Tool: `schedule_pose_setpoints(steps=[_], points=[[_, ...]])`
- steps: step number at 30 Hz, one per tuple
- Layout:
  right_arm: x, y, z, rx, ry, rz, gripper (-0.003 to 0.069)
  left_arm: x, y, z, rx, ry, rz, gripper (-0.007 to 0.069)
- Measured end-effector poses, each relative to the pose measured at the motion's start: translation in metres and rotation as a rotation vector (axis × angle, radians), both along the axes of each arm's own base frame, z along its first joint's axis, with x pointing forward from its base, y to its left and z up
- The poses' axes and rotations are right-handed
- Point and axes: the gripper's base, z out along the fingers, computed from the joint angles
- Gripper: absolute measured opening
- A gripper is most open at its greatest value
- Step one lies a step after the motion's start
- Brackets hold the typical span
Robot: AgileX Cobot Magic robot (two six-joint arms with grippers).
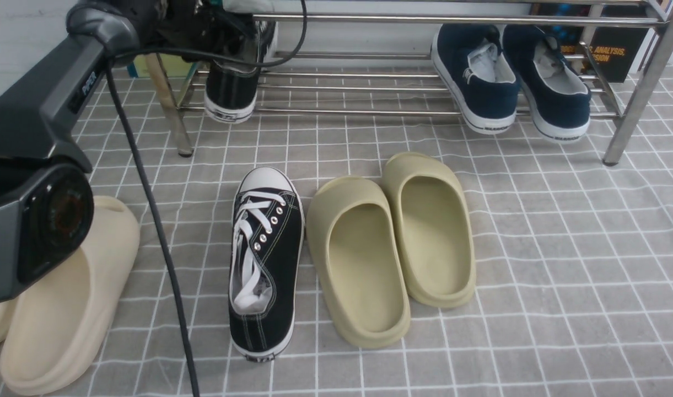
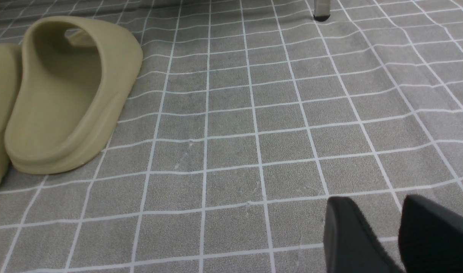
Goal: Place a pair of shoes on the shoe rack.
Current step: Use the left arm to put a shoe into the shoe rack
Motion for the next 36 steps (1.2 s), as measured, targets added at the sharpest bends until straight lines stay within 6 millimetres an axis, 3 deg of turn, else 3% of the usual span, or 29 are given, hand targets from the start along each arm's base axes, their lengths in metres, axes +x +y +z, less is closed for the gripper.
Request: schedule_pose_setpoints(steps=[6, 11, 14, 18, 22, 26, 31, 34, 36], points=[[0.0, 0.0, 0.0, 0.0, 0.0, 0.0, 0.0239, -0.002, 0.0, -0.001, -0.061, 0.033, 0.002, 0.0289], [0.0, 0.0, 0.0, 0.0, 0.0, 0.0, 0.0239, -0.007, -0.002, 0.006, -0.118, 0.087, 0.003, 0.0356], [0.0, 0.0, 0.0, 0.0, 0.0, 0.0, 0.0239, -0.021, -0.002, 0.023, -0.122, 0.15, -0.019, 0.0347], [0.0, 0.0, 0.0, 0.0, 0.0, 0.0, 0.0239, -0.053, -0.002, 0.062, -0.091, 0.226, -0.089, 0.0307], [0.0, 0.0, 0.0, 0.0, 0.0, 0.0, 0.0239, -0.067, 0.001, 0.082, -0.057, 0.229, -0.125, 0.0285], [0.0, 0.0, 0.0, 0.0, 0.0, 0.0, 0.0239, -0.067, 0.0, 0.075, -0.057, 0.26, -0.135, 0.0272], [0.0, 0.0, 0.0, 0.0, 0.0, 0.0, 0.0239, -0.073, -0.008, 0.044, -0.098, 0.388, -0.183, 0.0203], [0.0, 0.0, 0.0, 0.0, 0.0, 0.0, 0.0239, -0.089, -0.017, 0.035, -0.059, 0.452, -0.222, 0.0129], [0.0, 0.0, 0.0, 0.0, 0.0, 0.0, 0.0239, -0.116, -0.028, 0.038, -0.006, 0.488, -0.258, 0.0059]])
